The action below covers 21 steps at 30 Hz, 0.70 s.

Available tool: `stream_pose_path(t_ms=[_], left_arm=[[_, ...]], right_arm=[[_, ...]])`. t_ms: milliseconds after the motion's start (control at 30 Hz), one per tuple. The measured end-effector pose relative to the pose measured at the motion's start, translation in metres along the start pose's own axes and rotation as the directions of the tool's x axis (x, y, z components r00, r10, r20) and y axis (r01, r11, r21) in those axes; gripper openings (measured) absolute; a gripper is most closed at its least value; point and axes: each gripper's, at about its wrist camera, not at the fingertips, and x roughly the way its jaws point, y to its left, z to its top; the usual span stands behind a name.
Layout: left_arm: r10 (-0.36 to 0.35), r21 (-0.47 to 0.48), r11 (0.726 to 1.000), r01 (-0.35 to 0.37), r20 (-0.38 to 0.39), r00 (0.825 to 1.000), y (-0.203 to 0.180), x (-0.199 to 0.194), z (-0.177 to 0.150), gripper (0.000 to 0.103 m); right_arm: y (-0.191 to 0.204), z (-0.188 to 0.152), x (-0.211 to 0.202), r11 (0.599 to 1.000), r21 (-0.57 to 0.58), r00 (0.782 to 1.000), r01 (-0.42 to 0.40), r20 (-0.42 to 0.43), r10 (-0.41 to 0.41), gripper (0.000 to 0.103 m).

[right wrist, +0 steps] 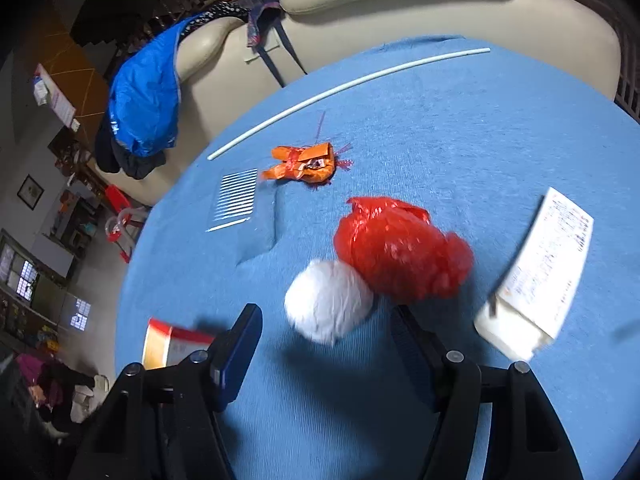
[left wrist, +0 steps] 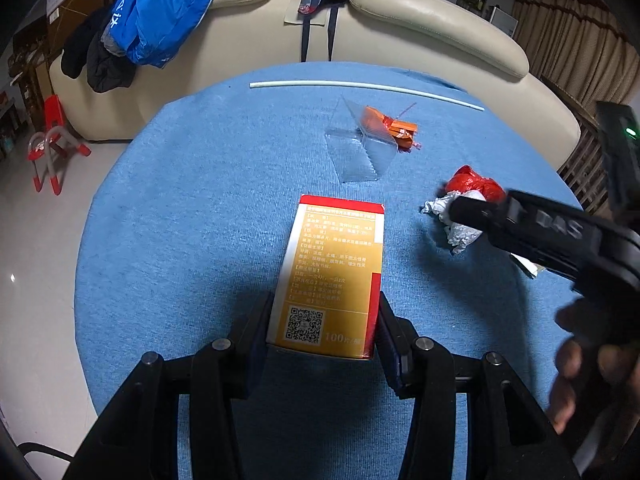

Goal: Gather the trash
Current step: 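Grasp the white tissue ball with the right tool, then hold the tissue ball in the right tool while the left tool holds the medicine box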

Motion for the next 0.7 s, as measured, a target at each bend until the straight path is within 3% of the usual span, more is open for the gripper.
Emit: stream_pose_path(t_ms=[67, 100, 133, 433, 700], left_arm=[[0.0, 0.007, 1.0, 0.0, 0.001, 1.0, -0.001, 0.0, 0.001, 0.05], [0.001, 0.008, 1.0, -0.001, 0.001, 1.0, -0.002, 0.0, 0.001, 0.05], [0.002, 0.01, 1.0, -0.002, 0.001, 1.0, -0.002, 0.0, 0.001, 0.05], [0.016, 0.022, 1.0, -0.016, 0.0, 1.0, -0.01, -0.006, -0.006, 0.05], [0.016, 0.056, 0.998, -0.016, 0.001, 1.0, -0.032, -0.026, -0.019, 0.05]], right_arm=[[-0.002, 0.004, 0.009, 1.0, 0.011, 1.0, -0.005, -0.007, 0.005, 0.054], [-0.003, 0.005, 0.012, 1.0, 0.013, 1.0, 0.001, -0.006, 0.0, 0.04], [-0.004, 0.006, 0.015, 1.0, 0.018, 1.0, 0.0, -0.012, 0.0, 0.038], [-0.021, -0.01, -0.03, 0.998, 0.03, 0.998, -0.053, 0.037, 0.052, 0.035], [-0.054, -0.05, -0.085, 0.998, 0.043, 0.997, -0.035, 0.072, 0.032, 0.035]])
